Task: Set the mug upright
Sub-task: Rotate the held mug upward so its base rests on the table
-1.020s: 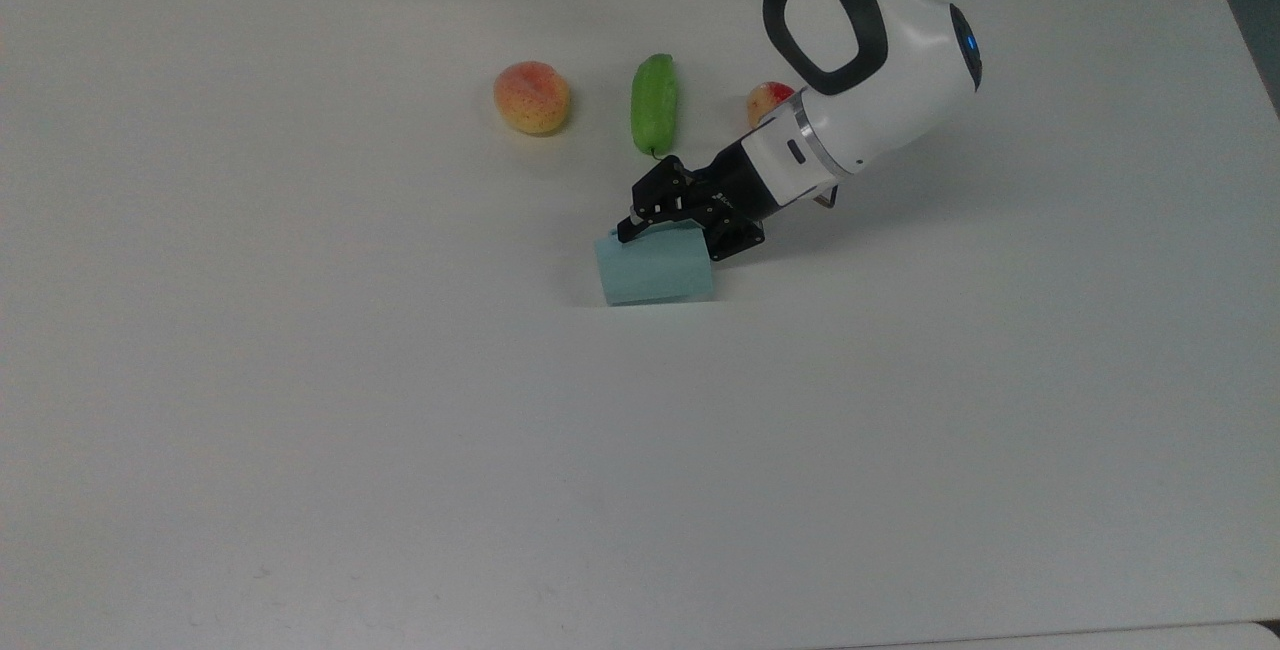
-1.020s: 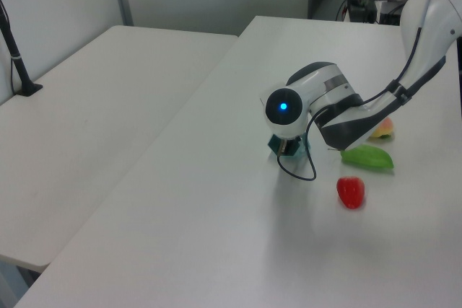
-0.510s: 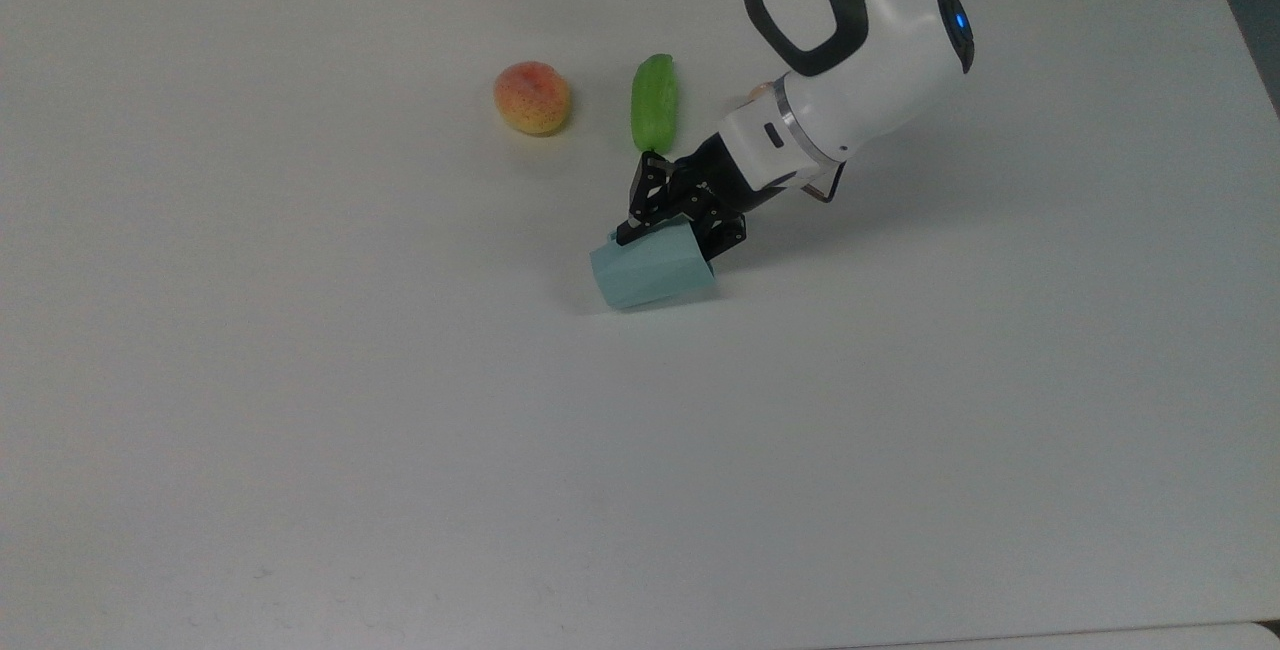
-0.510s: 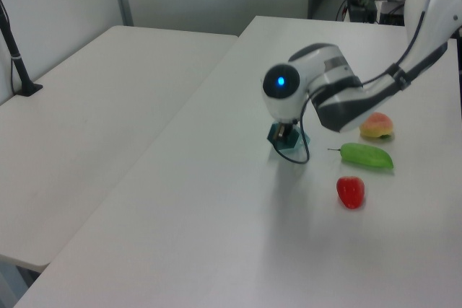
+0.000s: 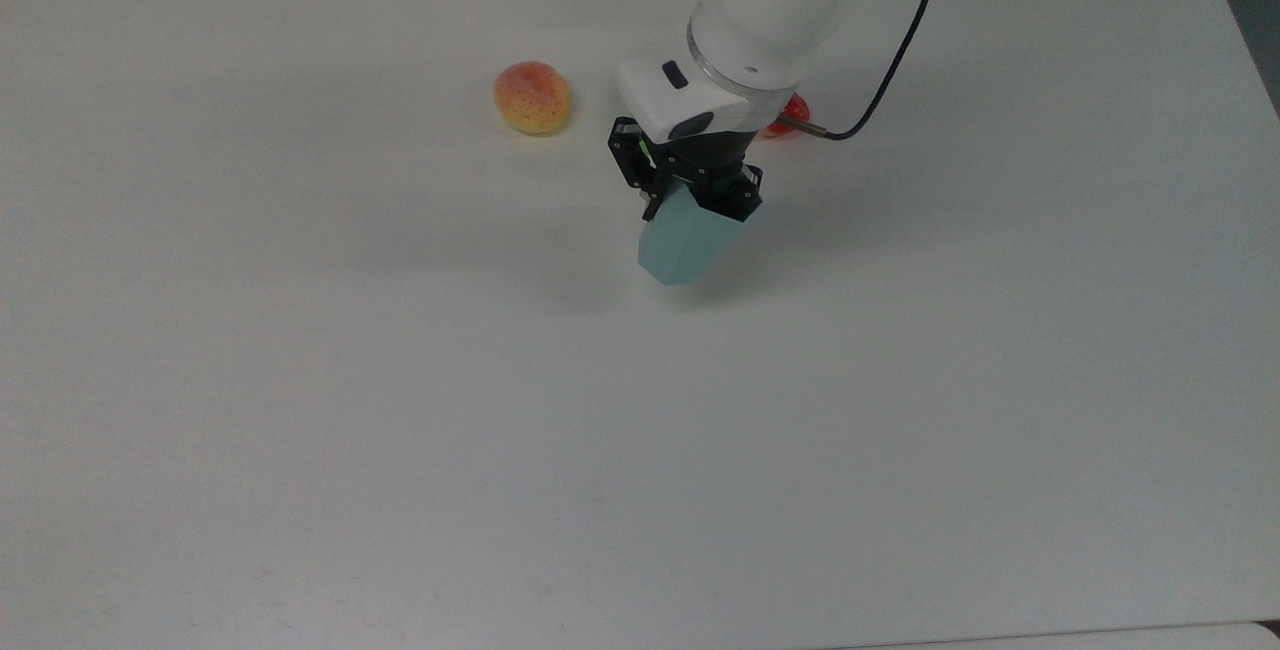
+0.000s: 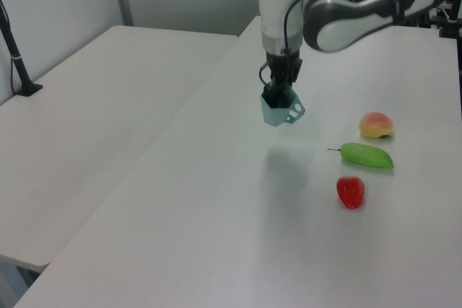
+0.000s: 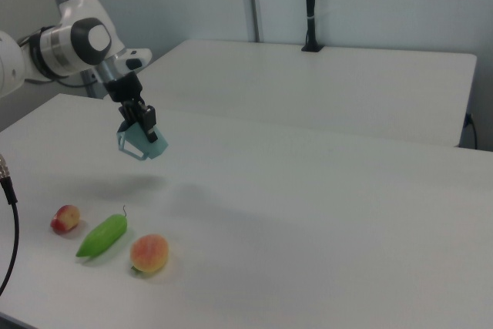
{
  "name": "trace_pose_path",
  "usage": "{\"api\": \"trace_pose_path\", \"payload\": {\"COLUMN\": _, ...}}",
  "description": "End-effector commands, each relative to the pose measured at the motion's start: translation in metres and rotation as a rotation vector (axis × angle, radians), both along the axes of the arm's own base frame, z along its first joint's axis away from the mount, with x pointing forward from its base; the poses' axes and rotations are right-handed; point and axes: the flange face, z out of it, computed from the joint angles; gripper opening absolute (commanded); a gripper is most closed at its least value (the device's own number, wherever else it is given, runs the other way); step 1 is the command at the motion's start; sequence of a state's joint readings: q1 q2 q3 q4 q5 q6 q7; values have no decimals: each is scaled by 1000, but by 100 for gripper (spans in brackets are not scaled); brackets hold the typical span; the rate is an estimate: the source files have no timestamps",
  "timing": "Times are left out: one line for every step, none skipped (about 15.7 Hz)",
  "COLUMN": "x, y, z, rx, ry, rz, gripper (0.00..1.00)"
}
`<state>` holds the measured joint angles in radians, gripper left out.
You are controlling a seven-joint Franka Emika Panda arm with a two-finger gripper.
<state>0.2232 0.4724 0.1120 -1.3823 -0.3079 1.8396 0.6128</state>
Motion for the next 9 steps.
{"api": "trace_pose_path", "payload": {"x": 21, "y": -48, "z": 29, "rx": 222, "ry": 10, "rz": 53, "gripper": 0}}
{"api": "trace_pose_path", "payload": {"x": 27, "y": -63, "z": 31, "rx": 292, "ry": 16, "rz": 68, "gripper": 0}}
{"api": "trace_pose_path", "payload": {"x": 32, "y": -78, "z": 35, "rx": 343, "ry": 14, "rz": 75, "gripper": 0}}
{"api": "trace_pose_path", "payload": {"x": 39, "y": -92, "z": 34, "rx": 365, "ry": 9, "rz": 76, "gripper": 0}}
{"api": "trace_pose_path", "payload": {"x": 44, "y": -100, "z": 28, "rx": 366, "ry": 11, "rz": 90, "gripper": 0}}
{"api": "trace_pose_path", "payload": {"x": 48, "y": -104, "z": 21, "rx": 364, "ry": 19, "rz": 111, "gripper": 0}}
{"api": "trace_pose_path", "payload": {"x": 52, "y": -111, "z": 11, "rx": 363, "ry": 29, "rz": 119, "gripper": 0}}
{"api": "trace_pose_path", "payload": {"x": 55, "y": -121, "z": 3, "rx": 365, "ry": 35, "rz": 122, "gripper": 0}}
{"api": "trace_pose_path", "payload": {"x": 58, "y": -128, "z": -11, "rx": 365, "ry": 49, "rz": 136, "gripper": 0}}
